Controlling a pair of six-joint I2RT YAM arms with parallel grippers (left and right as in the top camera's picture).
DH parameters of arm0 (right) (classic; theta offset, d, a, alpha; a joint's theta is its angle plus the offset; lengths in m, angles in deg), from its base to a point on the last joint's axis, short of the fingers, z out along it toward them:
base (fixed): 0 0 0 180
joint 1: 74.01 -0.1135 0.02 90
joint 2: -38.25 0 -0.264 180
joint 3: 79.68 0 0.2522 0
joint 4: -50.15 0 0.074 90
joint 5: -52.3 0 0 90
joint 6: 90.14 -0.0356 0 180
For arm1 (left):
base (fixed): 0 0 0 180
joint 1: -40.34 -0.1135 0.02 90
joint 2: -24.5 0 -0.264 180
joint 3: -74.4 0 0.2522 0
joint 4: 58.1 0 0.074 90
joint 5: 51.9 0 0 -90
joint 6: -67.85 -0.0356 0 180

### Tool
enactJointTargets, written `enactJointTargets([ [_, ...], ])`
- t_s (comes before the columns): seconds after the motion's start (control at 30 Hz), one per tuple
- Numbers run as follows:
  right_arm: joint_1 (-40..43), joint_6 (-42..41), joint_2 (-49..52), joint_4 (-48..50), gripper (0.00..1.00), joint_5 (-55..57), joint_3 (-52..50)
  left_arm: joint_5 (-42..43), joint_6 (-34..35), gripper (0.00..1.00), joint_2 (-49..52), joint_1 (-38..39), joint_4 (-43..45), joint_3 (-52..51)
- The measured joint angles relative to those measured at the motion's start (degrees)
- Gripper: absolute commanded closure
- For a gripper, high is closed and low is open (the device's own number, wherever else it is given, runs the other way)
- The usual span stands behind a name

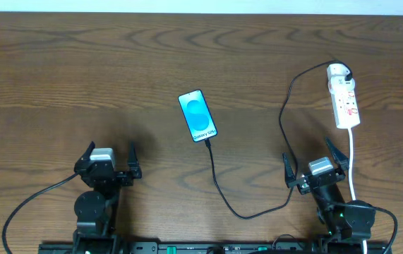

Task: Plug charger to phone and switch on socket

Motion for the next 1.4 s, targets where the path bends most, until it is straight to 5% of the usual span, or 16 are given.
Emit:
enactJointTargets([
  [0.27,0.0,0.0,0.0,-0.02,0.01,0.0,0.0,0.24,-2.21,0.04,-6.62,-0.04,-4.39,0.68],
  [1.4,0.0,0.0,-0.02,-0.02,0.01,0.0,0.02,0.24,-3.32,0.04,-6.34,-0.04,-4.46,0.72],
])
